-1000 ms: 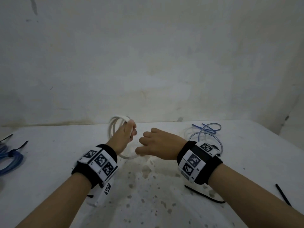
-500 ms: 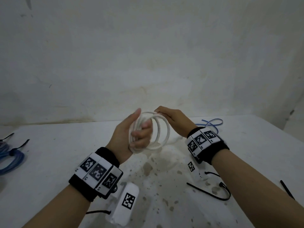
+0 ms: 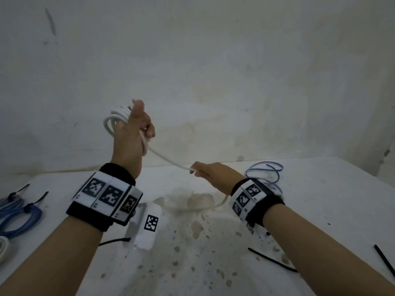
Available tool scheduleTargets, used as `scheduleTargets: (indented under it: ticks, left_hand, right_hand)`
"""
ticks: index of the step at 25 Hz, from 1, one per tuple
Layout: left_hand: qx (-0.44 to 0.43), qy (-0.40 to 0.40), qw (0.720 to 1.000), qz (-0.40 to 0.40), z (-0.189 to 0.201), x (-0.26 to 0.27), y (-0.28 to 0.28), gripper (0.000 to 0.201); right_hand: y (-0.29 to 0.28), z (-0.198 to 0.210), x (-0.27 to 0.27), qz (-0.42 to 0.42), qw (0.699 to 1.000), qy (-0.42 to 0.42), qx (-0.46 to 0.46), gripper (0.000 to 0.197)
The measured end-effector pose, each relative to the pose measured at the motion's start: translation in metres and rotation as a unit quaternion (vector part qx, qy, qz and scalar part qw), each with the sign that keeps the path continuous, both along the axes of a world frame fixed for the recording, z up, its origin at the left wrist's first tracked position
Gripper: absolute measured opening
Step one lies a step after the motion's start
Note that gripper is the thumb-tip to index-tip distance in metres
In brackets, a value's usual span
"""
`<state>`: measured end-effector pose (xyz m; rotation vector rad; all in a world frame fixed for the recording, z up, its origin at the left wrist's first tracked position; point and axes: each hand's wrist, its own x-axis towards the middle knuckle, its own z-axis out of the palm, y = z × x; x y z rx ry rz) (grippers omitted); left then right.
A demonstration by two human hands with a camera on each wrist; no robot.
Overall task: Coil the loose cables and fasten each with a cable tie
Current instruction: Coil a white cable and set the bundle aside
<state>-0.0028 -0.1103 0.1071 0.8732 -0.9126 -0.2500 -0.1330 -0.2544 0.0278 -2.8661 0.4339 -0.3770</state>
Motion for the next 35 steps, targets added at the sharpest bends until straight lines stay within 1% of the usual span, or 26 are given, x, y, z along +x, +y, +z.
scheduleTargets:
  ticks: [1,2,4,6,7,8,9,10,11,13,15,18,19,20,21,22,23,24,25,26,27,29,31,33,34,35]
  left_hand:
    - [0.039,-0.053,0.996,0.059,-0.006,0.003,-0.002,0.033]
    - [0.087,-0.103,0.986,0.1,-0.012,0.006,-0.004,0.032]
    - [0.204,-0.184,0.954,0.118,-0.028,0.011,-0.002,0.029]
    - [0.341,-0.251,0.902,0.084,-0.047,0.015,0.005,0.035]
    - [0.4,-0.27,0.873,0.061,-0.056,0.015,0.009,0.041]
    - [0.439,-0.275,0.854,0.034,-0.064,0.012,0.013,0.047]
    - [0.458,-0.261,0.85,0.0,-0.072,0.008,0.017,0.054]
    - [0.458,-0.223,0.859,-0.044,-0.078,0.002,0.02,0.058]
    - [0.449,-0.161,0.873,-0.1,-0.083,-0.004,0.023,0.061]
    - [0.41,-0.035,0.879,-0.239,-0.086,-0.019,0.033,0.066]
    - [0.343,0.042,0.867,-0.359,-0.083,-0.028,0.043,0.061]
    - [0.243,0.061,0.857,-0.45,-0.073,-0.031,0.05,0.035]
    - [0.203,0.082,0.845,-0.488,-0.069,-0.03,0.051,0.028]
    - [0.162,0.109,0.824,-0.532,-0.065,-0.029,0.051,0.025]
    - [0.121,0.135,0.806,-0.563,-0.06,-0.03,0.052,0.026]
    - [0.08,0.155,0.805,-0.567,-0.056,-0.03,0.052,0.028]
    - [0.049,0.17,0.825,-0.537,-0.051,-0.029,0.053,0.028]
    - [0.028,0.178,0.866,-0.467,-0.046,-0.026,0.054,0.028]
    - [0.02,0.169,0.912,-0.373,-0.04,-0.023,0.055,0.029]
    - [0.014,0.155,0.946,-0.286,-0.035,-0.015,0.056,0.031]
    - [0.011,0.142,0.965,-0.222,-0.033,-0.007,0.055,0.033]
    - [0.035,0.121,0.982,-0.139,-0.035,0.006,0.049,0.038]
    - [0.111,0.06,0.99,-0.06,-0.046,0.01,0.044,0.043]
    - [0.176,-0.014,0.984,-0.02,-0.064,0.009,0.041,0.047]
    - [0.204,-0.03,0.978,-0.036,-0.071,0.008,0.045,0.049]
    - [0.246,-0.045,0.967,-0.052,-0.077,-0.002,0.04,0.048]
  right_hand:
    - [0.012,0.004,0.004,0.035,0.991,0.053,-0.116,0.026]
    - [0.023,0.006,0.007,0.068,0.971,0.082,-0.212,0.028]
    - [0.046,0.017,0.009,0.133,0.937,0.076,-0.313,0.027]
    - [0.058,0.028,0.005,0.181,0.926,0.049,-0.328,0.019]
    - [0.06,0.036,0.0,0.19,0.926,0.015,-0.327,0.015]
    - [0.06,0.044,-0.005,0.18,0.93,-0.031,-0.319,0.012]
    - [0.058,0.053,-0.008,0.156,0.94,-0.057,-0.297,0.01]
    - [0.056,0.062,-0.012,0.117,0.951,-0.069,-0.276,0.016]
    - [0.053,0.068,-0.017,0.08,0.969,-0.074,-0.222,0.022]
    - [0.04,0.073,-0.025,0.033,0.987,-0.105,-0.12,0.023]
    - [0.028,0.065,-0.027,0.017,0.991,-0.13,-0.034,0.021]
    - [0.02,0.045,-0.021,0.002,0.991,-0.134,0.021,0.026]
    - [0.019,0.04,-0.019,-0.006,0.991,-0.132,0.024,0.027]
    - [0.018,0.035,-0.016,-0.017,0.991,-0.129,0.024,0.027]
    - [0.016,0.03,-0.013,-0.026,0.991,-0.125,0.026,0.025]
    - [0.016,0.024,-0.01,-0.036,0.992,-0.115,0.039,0.021]
    - [0.017,0.017,-0.009,-0.047,0.994,-0.087,0.05,0.016]
    - [0.021,0.007,-0.007,-0.059,0.996,-0.037,0.048,0.012]
    - [0.024,-0.004,-0.006,-0.064,0.997,0.022,0.037,0.01]
    - [0.031,-0.015,-0.006,-0.063,0.995,0.078,0.026,0.013]
    - [0.039,-0.023,-0.006,-0.049,0.992,0.118,0.015,0.018]
    - [0.06,-0.027,-0.003,-0.001,0.982,0.186,-0.042,0.023]
    - [0.087,-0.024,0.001,0.043,0.959,0.247,-0.133,0.022]
    - [0.116,-0.015,0.006,0.065,0.954,0.22,-0.193,0.011]
    - [0.13,-0.009,0.006,0.08,0.963,0.178,-0.186,0.015]
    - [0.14,-0.005,0.003,0.105,0.96,0.134,-0.223,0.019]
